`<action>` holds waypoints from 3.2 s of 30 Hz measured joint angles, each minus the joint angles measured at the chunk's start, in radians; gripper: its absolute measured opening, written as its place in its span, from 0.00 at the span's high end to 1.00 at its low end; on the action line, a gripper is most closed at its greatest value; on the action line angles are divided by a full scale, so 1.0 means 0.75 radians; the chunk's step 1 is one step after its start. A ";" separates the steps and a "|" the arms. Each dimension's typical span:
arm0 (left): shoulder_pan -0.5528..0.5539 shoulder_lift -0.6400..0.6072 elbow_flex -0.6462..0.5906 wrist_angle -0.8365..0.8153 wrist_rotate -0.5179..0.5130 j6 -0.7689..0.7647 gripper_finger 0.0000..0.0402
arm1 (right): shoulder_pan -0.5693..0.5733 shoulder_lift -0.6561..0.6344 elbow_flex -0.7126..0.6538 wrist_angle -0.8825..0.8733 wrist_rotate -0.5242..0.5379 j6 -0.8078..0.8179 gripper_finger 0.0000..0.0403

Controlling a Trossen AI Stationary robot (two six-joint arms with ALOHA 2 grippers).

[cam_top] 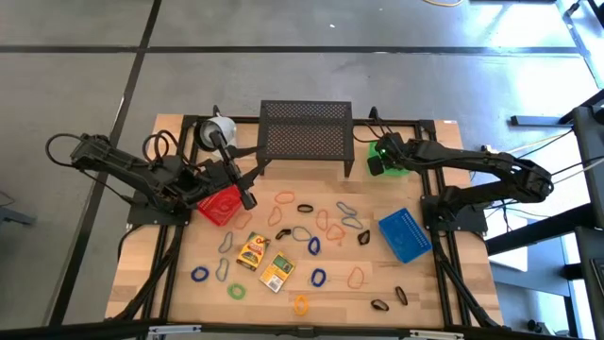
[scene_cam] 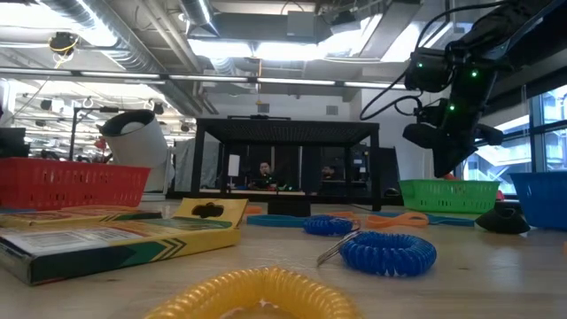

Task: Pick & Place Office Desk Supplies
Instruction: Put the red spring keychain into the green bin, then put the black rubber band into blue bin

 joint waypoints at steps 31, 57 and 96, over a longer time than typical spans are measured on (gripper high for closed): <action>0.000 0.000 0.000 0.000 0.006 -0.001 0.66 | 0.274 -0.414 0.001 0.194 -0.753 0.250 0.71; 0.000 0.002 0.000 0.001 0.007 -0.279 0.66 | 1.532 -0.388 0.001 0.057 -1.011 1.199 0.81; 0.000 0.004 0.001 -0.159 0.005 -0.431 0.66 | 1.938 0.453 0.005 0.533 -0.729 1.943 0.67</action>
